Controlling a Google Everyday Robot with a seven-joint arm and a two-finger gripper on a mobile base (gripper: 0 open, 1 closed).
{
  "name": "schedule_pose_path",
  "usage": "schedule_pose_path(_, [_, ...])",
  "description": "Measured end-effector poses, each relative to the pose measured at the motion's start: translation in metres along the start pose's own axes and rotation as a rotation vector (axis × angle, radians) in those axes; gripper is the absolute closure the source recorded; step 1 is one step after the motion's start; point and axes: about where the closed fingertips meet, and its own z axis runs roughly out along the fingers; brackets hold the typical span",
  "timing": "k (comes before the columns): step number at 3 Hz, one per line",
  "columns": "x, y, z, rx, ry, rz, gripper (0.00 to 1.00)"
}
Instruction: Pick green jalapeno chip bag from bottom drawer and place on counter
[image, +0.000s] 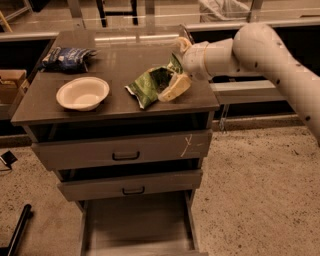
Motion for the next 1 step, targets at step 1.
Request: schedule_pose_path(1, [0.0003,0.0156,-0.0038,-0.084,0.020,-0.010,0.00])
